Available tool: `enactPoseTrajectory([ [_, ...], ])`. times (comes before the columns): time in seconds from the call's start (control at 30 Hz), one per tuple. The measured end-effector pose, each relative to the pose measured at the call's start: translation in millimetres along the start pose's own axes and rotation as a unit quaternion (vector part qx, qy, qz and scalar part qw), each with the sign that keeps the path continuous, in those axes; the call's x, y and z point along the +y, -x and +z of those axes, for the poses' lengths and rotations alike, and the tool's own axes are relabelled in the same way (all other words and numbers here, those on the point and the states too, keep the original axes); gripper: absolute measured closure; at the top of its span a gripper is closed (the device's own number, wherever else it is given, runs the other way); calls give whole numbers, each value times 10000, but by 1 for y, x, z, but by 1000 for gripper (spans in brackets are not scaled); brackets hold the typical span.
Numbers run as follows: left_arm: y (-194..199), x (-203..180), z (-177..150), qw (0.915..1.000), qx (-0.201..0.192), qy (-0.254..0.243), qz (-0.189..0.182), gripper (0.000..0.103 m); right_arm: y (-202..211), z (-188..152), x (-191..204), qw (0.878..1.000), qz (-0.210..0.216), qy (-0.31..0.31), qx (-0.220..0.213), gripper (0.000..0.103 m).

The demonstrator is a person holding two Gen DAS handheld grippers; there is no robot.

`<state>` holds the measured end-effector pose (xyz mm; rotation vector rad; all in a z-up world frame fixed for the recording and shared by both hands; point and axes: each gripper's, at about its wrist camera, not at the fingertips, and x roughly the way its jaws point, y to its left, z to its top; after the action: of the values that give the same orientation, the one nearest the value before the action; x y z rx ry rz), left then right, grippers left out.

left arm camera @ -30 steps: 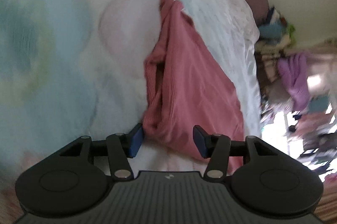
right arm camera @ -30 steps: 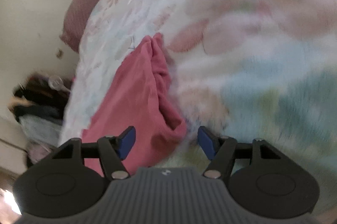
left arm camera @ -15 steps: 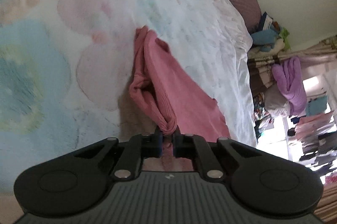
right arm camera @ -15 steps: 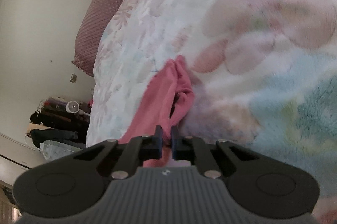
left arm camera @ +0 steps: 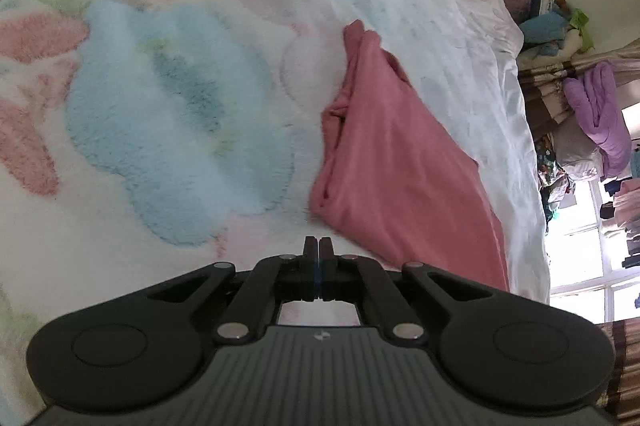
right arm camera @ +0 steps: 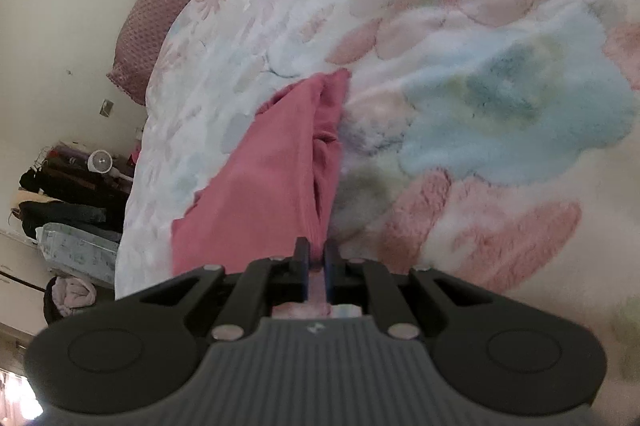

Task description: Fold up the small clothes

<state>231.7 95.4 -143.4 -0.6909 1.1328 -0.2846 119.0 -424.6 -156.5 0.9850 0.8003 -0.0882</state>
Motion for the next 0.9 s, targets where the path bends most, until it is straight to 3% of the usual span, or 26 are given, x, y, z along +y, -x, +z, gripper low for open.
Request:
enactPoseTrajectory([
  [0.07,-7,1,3,9998,13,69,-168,98,-10,2,-6,9999,-146,48,-45,91],
  [0.13,-15,3,6,9990,-176,217,-344,71,-12,3,-8,9996,-183,185,-52,77],
  [0.17,-18,4,7,9988,-201,234,-391,67,-13,4,-9,9997,-149,172,-46,58],
  [0.23,-31,10,7,9976,-260,416,-491,62,-13,7,-17,10000,26,-69,-35,55],
  [0.4,-65,19,6,9932,-242,852,-756,62,-19,2,-37,9978,143,-642,85,49],
  [0.47,-70,16,8,9921,-265,892,-836,76,-22,-5,-39,9973,192,-711,74,51],
  [0.5,-70,16,9,9913,-265,927,-891,93,-23,-8,-39,9970,256,-734,42,56],
  [0.53,-69,14,12,9908,-269,954,-922,93,-25,-9,-39,9964,331,-779,9,62],
  [0.57,-66,11,14,9907,-313,923,-945,94,-27,-8,-40,9955,407,-854,-15,80],
  [0.63,-49,-2,19,9915,-502,720,-964,95,-31,-5,-39,9932,576,-1008,33,97],
  [0.7,-27,-16,25,9909,-640,553,-1051,96,-25,0,-31,9915,741,-1069,-72,99],
  [0.9,29,-56,23,9949,-696,-51,-734,96,15,25,1,9897,1026,-903,-414,101],
])
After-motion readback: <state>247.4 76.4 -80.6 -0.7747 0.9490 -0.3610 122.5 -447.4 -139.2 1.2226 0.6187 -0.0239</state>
